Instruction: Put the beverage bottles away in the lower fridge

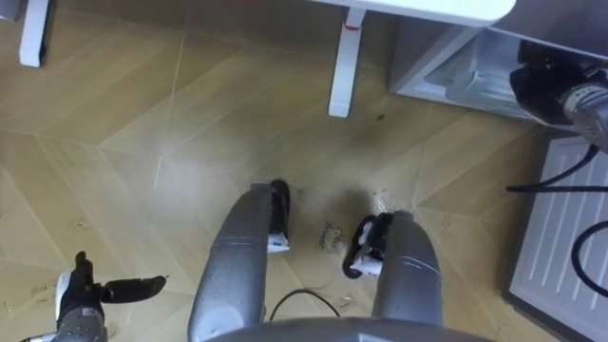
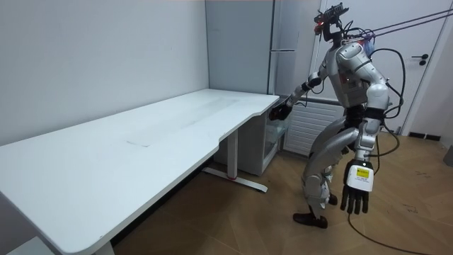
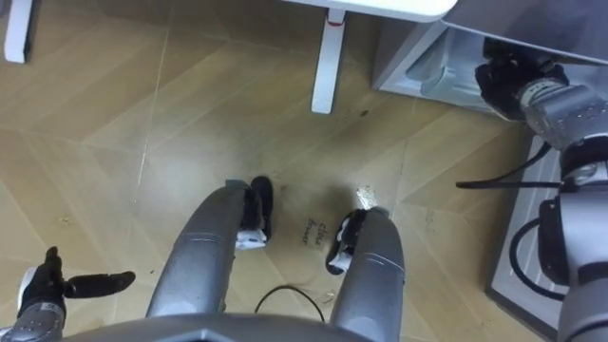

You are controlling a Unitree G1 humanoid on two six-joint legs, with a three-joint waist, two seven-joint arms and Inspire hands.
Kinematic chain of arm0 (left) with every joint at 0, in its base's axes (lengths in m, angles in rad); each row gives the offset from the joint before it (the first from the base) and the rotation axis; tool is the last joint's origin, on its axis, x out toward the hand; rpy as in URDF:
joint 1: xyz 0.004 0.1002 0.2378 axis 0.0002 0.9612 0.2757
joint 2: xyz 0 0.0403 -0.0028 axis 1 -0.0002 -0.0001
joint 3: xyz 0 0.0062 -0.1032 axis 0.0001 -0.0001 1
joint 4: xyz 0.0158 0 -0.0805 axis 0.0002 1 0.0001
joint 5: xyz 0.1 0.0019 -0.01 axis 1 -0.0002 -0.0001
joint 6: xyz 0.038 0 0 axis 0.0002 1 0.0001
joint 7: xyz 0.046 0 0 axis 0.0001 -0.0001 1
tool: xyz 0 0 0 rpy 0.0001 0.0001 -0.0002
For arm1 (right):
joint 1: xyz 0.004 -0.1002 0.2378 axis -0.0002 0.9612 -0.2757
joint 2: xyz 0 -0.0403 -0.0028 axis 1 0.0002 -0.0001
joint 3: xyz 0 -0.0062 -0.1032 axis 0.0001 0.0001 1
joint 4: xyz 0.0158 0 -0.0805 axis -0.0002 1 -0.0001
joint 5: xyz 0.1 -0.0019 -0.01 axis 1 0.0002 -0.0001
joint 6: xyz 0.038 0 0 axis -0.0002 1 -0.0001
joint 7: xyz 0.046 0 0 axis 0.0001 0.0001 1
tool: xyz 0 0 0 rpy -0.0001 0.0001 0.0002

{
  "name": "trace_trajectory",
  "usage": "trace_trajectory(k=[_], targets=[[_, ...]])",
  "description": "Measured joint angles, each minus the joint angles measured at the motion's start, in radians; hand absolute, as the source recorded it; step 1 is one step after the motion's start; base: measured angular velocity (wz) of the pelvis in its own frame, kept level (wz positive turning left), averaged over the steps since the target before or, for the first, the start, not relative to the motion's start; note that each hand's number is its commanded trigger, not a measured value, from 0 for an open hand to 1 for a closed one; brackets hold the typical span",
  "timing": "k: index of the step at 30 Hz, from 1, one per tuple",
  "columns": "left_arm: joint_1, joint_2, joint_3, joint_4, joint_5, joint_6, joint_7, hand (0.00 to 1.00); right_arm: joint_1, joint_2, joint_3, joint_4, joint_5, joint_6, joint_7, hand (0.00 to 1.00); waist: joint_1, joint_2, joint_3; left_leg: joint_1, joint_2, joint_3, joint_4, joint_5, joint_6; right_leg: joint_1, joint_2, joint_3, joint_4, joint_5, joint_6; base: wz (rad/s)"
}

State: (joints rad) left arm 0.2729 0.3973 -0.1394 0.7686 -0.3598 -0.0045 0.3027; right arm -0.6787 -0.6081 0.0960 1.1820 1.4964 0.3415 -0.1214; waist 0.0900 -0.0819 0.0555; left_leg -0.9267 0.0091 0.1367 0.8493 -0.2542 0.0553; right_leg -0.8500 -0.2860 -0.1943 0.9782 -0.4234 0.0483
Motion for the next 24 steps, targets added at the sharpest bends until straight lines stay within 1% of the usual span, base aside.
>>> trace_trajectory(k=[5, 8, 17, 20, 24], targets=[[0.0, 0.0, -0.007, 0.001, 0.0, 0.008, 0.001, 0.0, 0.0, 0.0, 0.0, 0.014, 0.028, -0.005, -0.008, 0.0, 0.009, 0.0, 0.0, 0.001, 0.007, -0.001, 0.001, 0.0, 0.0, 0.001, 0.008, 0.0, -0.001, 0.0, 0.0, -0.01], [0.0, 0.0, -0.008, 0.002, 0.0, 0.009, 0.002, 0.0, 0.0, -0.001, -0.001, 0.02, 0.031, -0.02, -0.009, 0.0, 0.015, 0.0, -0.0001, 0.002, 0.01, -0.001, 0.002, 0.0, -0.001, 0.003, 0.011, -0.001, -0.001, 0.001, -0.002, 0.0], [0.0, 0.0, -0.033, 0.003, 0.0, 0.018, 0.012, 0.0, 0.0, -0.002, -0.001, 0.037, 0.035, -0.024, -0.043, 0.0, 0.02, 0.002, -0.0003, 0.013, 0.011, -0.001, 0.001, 0.0, -0.001, 0.017, 0.012, -0.003, -0.005, 0.001, -0.003, 0.0], [-0.001, 0.0, -0.036, 0.008, 0.0, 0.026, 0.007, 0.0, 0.0, -0.002, 0.0, 0.037, 0.025, -0.042, -0.038, 0.0, 0.024, 0.005, -0.0003, 0.013, 0.014, -0.001, 0.002, 0.001, -0.001, 0.017, 0.015, -0.003, -0.006, 0.001, -0.003, 0.0], [-0.001, 0.0, -0.036, 0.025, 0.0, 0.03, -0.01, 0.0, 0.0, -0.002, 0.0, 0.037, 0.025, -0.048, -0.033, 0.0, 0.027, 0.008, -0.0004, 0.013, 0.014, -0.001, 0.002, 0.001, -0.002, 0.017, 0.015, -0.004, -0.006, 0.001, -0.003, 0.0]])
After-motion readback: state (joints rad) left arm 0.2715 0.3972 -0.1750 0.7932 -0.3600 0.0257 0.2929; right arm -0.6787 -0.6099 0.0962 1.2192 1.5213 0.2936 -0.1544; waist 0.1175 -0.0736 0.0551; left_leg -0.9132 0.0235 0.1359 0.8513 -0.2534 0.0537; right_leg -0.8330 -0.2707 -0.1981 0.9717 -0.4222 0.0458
